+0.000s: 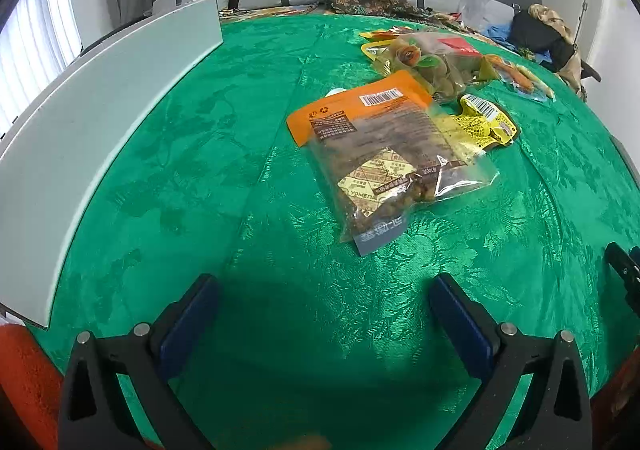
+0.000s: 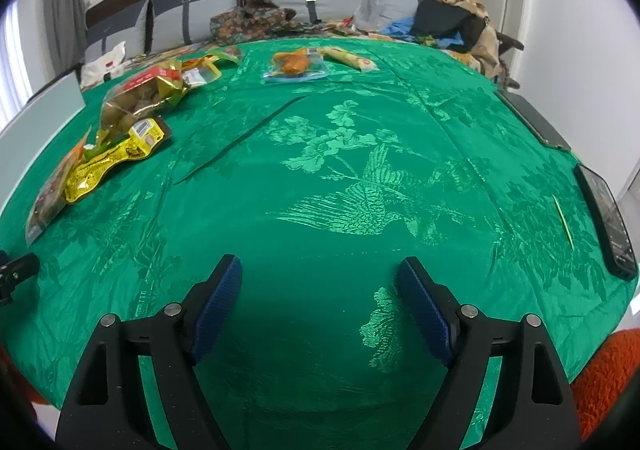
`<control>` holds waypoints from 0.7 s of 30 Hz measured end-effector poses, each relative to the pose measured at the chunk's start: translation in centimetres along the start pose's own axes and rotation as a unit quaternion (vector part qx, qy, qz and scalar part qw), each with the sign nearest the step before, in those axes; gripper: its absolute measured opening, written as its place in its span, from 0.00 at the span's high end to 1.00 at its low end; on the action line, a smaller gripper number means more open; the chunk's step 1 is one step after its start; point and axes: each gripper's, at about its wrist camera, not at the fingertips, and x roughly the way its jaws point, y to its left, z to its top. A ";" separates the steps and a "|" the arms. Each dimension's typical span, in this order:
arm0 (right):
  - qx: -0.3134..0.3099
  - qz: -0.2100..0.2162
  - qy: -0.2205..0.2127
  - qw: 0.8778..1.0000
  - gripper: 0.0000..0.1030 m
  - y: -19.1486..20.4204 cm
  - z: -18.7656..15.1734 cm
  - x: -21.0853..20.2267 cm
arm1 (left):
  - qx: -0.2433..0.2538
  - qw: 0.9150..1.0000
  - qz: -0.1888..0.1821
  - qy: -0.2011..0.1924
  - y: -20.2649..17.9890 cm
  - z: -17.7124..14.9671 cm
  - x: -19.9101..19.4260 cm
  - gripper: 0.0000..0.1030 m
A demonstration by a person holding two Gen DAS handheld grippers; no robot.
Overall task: Organize snacks
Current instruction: 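Move both tools toward the snack packs on the green cloth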
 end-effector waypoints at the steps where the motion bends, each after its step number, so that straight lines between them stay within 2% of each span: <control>1: 0.000 0.000 -0.001 1.000 0.18 0.0 0.1 0.0 | 0.001 1.000 -0.001 -0.001 0.0 0.0 0.0 0.00; 6: 0.003 -0.002 0.000 1.000 0.18 0.0 0.2 0.0 | 0.009 1.000 -0.005 -0.016 0.2 -0.4 0.0 0.00; 21: 0.002 -0.005 0.002 1.000 0.18 0.1 0.1 -0.1 | 0.014 1.000 -0.010 -0.011 0.2 -0.4 -0.1 0.00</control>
